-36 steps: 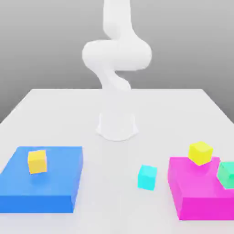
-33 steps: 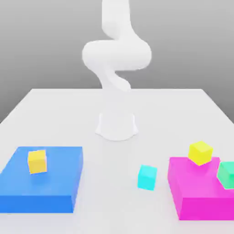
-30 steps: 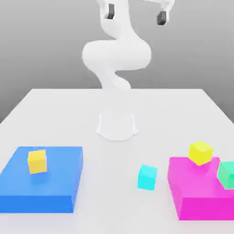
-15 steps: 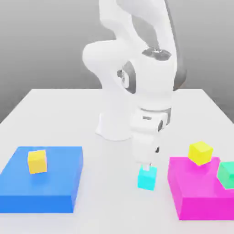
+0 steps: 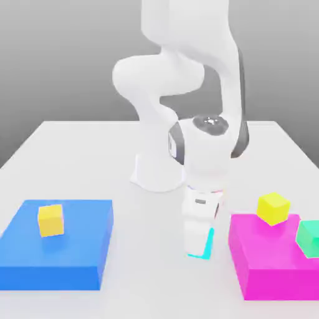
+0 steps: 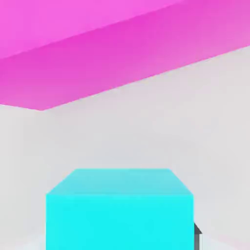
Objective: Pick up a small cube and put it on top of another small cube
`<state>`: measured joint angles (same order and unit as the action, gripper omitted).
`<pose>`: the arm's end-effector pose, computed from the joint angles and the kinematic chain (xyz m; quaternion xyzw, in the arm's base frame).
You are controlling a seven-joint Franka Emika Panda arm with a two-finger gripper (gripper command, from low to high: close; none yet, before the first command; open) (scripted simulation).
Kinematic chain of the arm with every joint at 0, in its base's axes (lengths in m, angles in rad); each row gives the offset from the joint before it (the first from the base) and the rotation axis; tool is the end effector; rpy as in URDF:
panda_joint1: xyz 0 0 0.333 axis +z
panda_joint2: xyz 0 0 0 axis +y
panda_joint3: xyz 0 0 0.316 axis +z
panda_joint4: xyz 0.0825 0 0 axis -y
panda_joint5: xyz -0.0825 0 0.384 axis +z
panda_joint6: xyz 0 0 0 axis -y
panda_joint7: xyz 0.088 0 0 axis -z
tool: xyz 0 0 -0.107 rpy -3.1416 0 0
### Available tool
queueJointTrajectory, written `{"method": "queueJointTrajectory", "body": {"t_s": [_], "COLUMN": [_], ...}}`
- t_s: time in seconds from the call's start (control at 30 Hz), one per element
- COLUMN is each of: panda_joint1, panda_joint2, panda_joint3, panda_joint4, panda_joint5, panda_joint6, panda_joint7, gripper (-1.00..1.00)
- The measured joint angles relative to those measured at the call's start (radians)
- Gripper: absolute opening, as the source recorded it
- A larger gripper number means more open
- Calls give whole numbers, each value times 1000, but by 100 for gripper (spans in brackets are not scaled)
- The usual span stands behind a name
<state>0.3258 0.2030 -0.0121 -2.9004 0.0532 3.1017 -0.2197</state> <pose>0.3147 0.0970 0.1382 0.9713 0.2379 -0.0008 0.0002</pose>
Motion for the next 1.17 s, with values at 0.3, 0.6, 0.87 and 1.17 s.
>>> {"method": "queueJointTrajectory", "body": {"t_s": [0.3, 0.6, 0.87, 1.17], "panda_joint1": [-6, 89, 224, 231], "panda_joint2": [-285, -275, -213, -102], "panda_joint3": [-20, 70, 123, 107], "panda_joint4": [-7, 298, 553, 528], "panda_joint5": [-109, -100, -59, -66], "panda_joint6": [-246, -527, -755, -629], "panda_joint7": [47, 75, 128, 145], "gripper": [-100, -100, -100, 100]}}
